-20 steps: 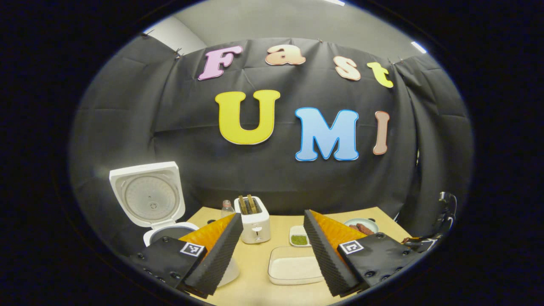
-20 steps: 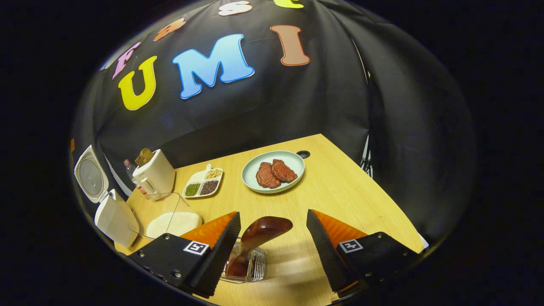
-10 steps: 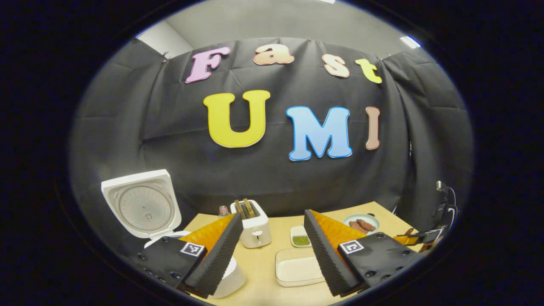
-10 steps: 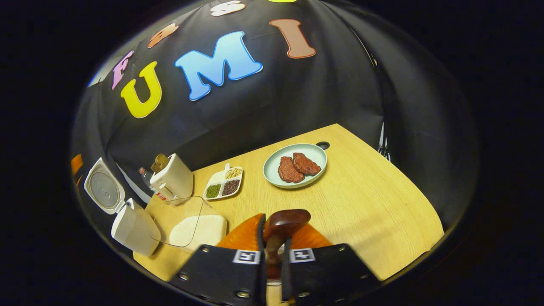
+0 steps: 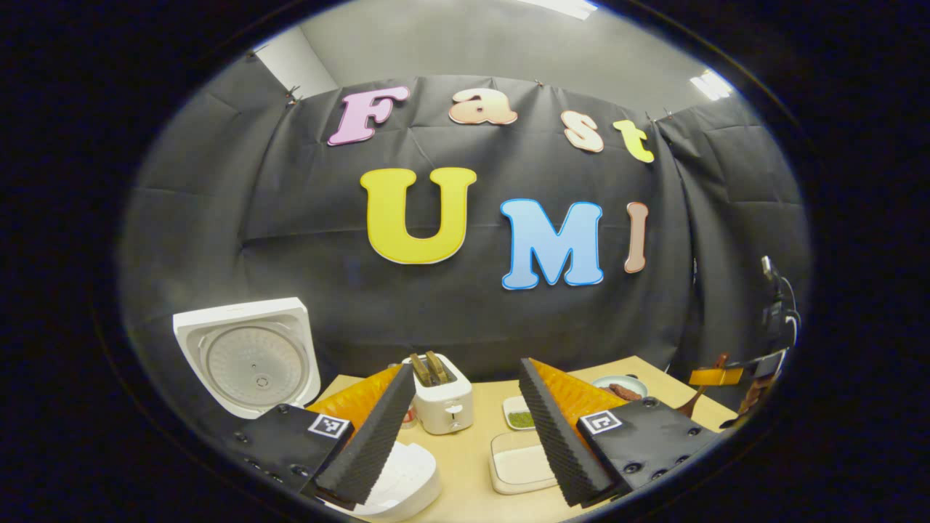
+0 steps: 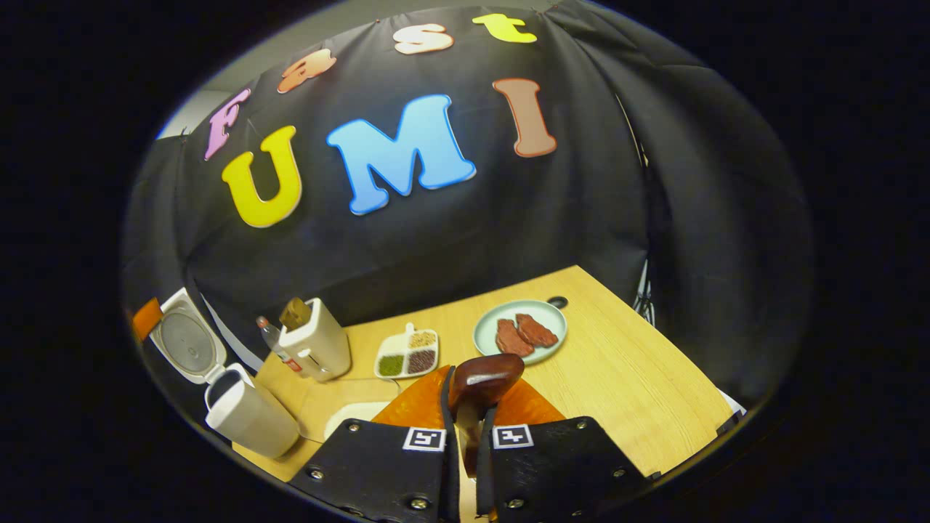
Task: Close the left gripper, press the button to open the rice cooker; take a wooden spoon from the chopstick holder with the right hand, scoop a spoonful of rice and pour it into the rice cooker, then put the wooden spoon back into the chopstick holder.
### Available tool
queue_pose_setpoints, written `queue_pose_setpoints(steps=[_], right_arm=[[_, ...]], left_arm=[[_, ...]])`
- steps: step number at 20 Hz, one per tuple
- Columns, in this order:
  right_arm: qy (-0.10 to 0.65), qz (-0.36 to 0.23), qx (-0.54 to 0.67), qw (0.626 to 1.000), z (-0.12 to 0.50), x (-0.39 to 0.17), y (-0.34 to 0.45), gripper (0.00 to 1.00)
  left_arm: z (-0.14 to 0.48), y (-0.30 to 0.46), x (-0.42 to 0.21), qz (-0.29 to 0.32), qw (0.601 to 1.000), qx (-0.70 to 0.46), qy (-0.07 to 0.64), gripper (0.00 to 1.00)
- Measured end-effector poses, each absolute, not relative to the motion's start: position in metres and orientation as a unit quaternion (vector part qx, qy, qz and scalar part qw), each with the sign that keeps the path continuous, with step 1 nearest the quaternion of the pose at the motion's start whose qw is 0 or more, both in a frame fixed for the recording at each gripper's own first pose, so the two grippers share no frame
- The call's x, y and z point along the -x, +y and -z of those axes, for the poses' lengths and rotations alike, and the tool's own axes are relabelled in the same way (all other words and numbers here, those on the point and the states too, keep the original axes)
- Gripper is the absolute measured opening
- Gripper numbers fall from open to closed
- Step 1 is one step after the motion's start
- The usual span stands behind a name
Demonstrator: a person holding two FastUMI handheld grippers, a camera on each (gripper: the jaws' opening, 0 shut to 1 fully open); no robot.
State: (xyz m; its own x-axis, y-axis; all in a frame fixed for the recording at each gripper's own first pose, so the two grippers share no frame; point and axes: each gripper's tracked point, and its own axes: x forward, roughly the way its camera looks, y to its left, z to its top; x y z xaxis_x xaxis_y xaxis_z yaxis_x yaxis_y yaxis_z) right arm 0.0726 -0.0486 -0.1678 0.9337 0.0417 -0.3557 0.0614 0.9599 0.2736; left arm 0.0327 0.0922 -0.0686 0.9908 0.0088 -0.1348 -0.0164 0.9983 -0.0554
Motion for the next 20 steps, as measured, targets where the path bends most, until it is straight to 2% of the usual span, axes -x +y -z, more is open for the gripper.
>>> queue_pose_setpoints(steps=[3, 8, 17, 20], right_arm=[[0.164, -0.051, -0.147, 0.974, 0.148, -0.099, 0.009, 0.09], [0.213, -0.101, -0.139, 0.962, 0.206, -0.139, 0.091, 0.09], [0.269, -0.097, -0.081, 0.955, 0.3, -0.162, 0.148, 0.09], [0.281, -0.133, -0.095, 0.946, 0.307, -0.155, 0.182, 0.1]], left_arm=[[0.077, 0.114, -0.026, -0.014, 0.997, 0.033, 0.073, 1.0], [0.087, 0.141, -0.015, -0.015, 0.996, 0.035, 0.081, 1.0], [0.1, 0.166, -0.004, -0.021, 0.995, 0.036, 0.091, 0.99], [0.107, 0.176, -0.002, -0.021, 0.994, 0.029, 0.1, 1.0]])
